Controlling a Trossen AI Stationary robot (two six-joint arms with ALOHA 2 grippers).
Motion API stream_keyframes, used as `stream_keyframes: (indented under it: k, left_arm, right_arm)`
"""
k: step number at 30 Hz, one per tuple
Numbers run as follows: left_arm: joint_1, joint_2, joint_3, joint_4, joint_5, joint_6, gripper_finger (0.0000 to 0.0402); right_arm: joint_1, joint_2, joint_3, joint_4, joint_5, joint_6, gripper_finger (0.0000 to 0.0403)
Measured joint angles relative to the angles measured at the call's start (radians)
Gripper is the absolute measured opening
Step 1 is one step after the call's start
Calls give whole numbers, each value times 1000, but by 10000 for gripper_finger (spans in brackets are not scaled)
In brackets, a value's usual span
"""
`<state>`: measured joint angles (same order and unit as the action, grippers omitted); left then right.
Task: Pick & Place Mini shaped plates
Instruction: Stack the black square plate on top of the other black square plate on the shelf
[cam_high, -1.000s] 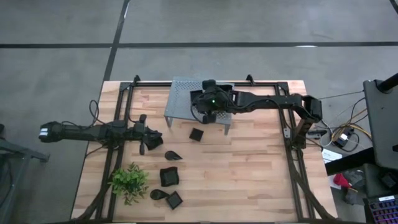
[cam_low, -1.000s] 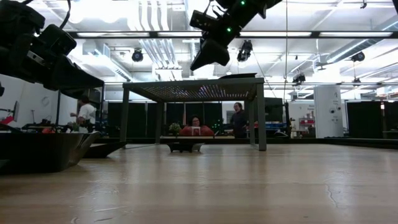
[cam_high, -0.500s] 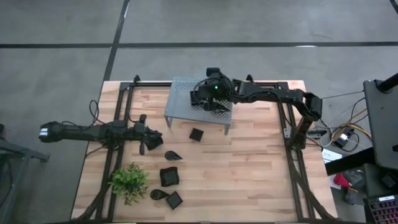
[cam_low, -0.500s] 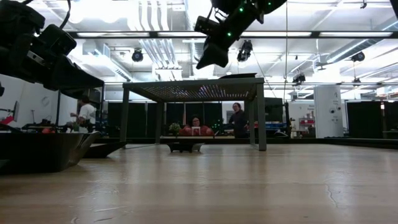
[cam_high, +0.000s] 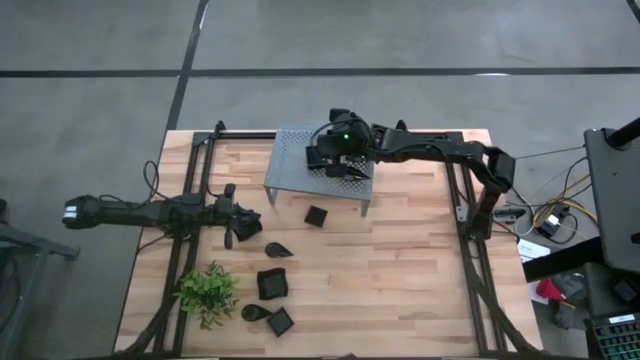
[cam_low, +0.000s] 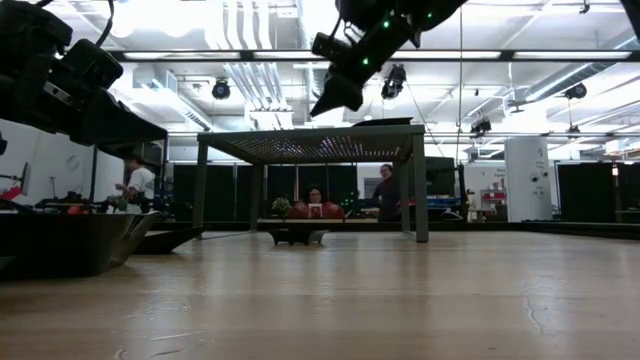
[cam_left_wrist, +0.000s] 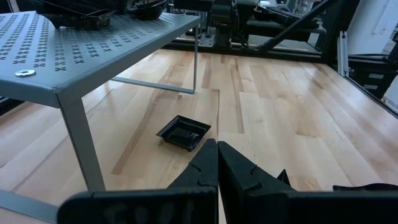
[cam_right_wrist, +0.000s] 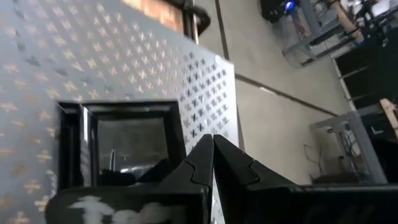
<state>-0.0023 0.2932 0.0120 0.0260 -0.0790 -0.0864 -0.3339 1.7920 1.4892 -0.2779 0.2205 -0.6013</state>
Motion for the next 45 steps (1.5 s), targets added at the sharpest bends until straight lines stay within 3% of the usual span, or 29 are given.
stream_keyframes:
  k: [6, 27, 45]
  left_arm:
    - [0, 0, 0, 0, 0, 0, 0]
    - [0, 0, 0, 0, 0, 0, 0]
    - [0, 0, 0, 0, 0, 0, 0]
  right_arm:
    - [-4, 46, 5, 5, 82, -8, 8]
    - [-18, 71, 21, -12, 66, -4, 8]
    - [-15, 67, 22, -59, -23, -31, 8]
